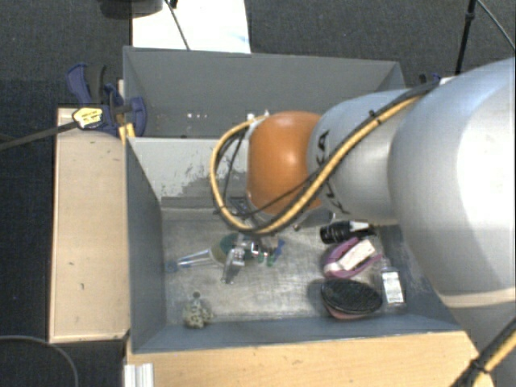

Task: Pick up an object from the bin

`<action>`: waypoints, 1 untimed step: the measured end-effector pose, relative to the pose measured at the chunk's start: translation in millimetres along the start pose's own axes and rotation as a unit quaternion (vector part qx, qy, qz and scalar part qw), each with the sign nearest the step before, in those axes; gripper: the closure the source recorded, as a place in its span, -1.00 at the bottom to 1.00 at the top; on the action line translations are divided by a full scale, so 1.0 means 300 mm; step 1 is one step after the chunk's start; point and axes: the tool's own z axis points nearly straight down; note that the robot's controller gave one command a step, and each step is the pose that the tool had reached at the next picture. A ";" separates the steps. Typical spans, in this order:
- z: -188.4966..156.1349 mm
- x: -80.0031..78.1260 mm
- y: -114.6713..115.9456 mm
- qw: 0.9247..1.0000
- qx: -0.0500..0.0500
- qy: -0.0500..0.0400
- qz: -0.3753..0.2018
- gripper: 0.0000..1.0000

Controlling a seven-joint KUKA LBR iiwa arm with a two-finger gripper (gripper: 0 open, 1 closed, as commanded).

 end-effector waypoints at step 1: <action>0.125 -0.036 -0.102 1.000 -0.002 -0.004 0.009 -1.00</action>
Offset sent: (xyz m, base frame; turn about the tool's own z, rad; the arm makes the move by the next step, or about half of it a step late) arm 0.0025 -0.0304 -0.0373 0.0140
